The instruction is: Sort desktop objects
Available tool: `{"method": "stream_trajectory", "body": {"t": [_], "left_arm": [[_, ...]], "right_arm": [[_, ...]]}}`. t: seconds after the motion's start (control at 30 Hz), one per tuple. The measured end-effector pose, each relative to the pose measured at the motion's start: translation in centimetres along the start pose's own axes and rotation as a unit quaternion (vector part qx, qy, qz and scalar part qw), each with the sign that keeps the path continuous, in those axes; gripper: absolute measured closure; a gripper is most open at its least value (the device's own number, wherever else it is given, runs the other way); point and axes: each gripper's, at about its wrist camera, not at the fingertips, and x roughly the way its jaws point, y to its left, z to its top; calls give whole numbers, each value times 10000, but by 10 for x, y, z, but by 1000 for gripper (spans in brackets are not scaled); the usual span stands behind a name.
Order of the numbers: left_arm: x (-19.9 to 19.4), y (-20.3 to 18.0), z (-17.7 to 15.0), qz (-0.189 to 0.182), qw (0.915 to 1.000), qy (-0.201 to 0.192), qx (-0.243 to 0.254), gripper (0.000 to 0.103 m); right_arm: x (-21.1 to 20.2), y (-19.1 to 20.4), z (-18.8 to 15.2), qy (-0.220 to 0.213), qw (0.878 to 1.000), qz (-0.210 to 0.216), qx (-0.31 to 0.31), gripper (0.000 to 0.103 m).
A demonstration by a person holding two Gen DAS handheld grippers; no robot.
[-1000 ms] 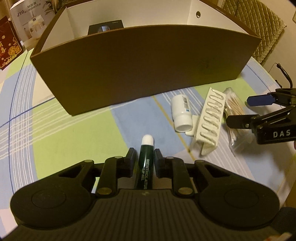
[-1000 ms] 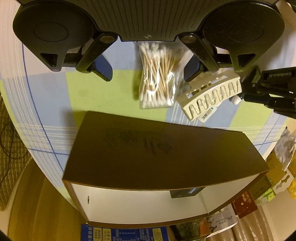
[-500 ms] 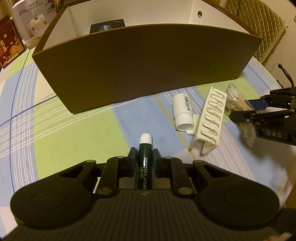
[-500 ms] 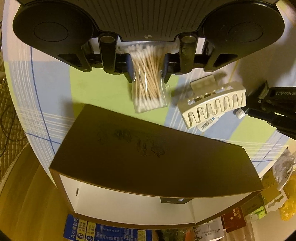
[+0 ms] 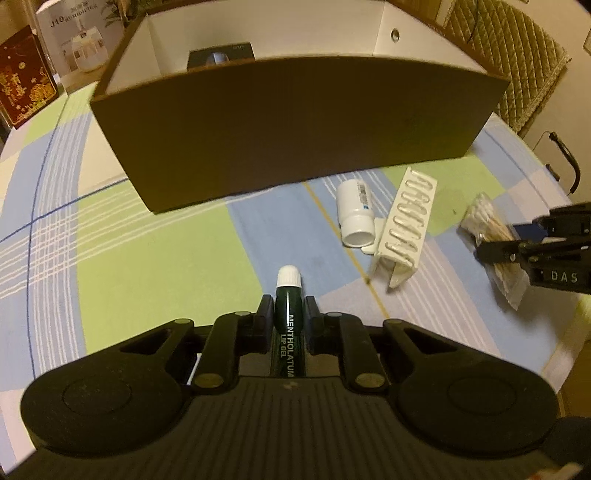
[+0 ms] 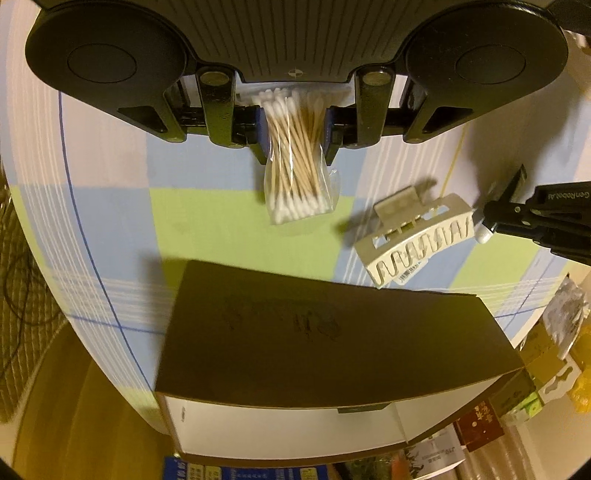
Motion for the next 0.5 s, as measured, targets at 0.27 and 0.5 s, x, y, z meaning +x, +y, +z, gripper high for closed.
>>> {"method": "stream_trajectory", "body": {"t": [0.27,0.5], "left_arm": [[-26,-9,11,-6,9990,-450,-59,90],[-68,-15,24,-178,9962,-857,-2,90]], "right_arm": [[-35,-2,4,-270,9992,255,173,78],[-62,7,28,-673,9966,479,73,78]]}}
